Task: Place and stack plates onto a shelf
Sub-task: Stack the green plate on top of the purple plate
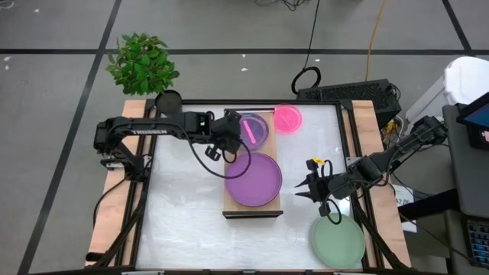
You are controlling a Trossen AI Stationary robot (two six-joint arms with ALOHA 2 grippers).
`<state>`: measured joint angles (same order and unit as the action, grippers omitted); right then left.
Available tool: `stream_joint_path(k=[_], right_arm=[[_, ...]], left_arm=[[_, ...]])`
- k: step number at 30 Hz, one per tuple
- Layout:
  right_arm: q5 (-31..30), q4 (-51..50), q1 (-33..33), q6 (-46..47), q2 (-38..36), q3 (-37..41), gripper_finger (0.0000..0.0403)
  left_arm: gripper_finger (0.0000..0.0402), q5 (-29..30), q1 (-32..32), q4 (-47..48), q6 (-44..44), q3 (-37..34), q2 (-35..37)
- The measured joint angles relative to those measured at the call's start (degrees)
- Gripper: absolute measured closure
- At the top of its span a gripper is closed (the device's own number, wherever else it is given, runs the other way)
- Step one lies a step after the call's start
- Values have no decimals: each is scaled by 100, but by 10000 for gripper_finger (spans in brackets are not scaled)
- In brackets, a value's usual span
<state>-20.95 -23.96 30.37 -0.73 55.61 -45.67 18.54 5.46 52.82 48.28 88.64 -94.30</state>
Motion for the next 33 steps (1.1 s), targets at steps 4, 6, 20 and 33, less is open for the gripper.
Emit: stream_joint_path(k=[4, 6, 20, 33], right_arm=[[2, 0, -1, 8, 0, 0, 310], [3, 0, 0, 95, 0, 2, 310], [323, -806, 219, 1952, 5, -469, 310], [925, -2235, 1342, 3781, 1080, -1513, 310]], left_arm=[[275, 0, -58, 4, -593, 0, 0], [275, 1, -108, 8, -1014, 0, 0], [275, 541, -1013, 720, -3981, 9, 272], [275, 786, -2993, 667, -5888, 7, 676]])
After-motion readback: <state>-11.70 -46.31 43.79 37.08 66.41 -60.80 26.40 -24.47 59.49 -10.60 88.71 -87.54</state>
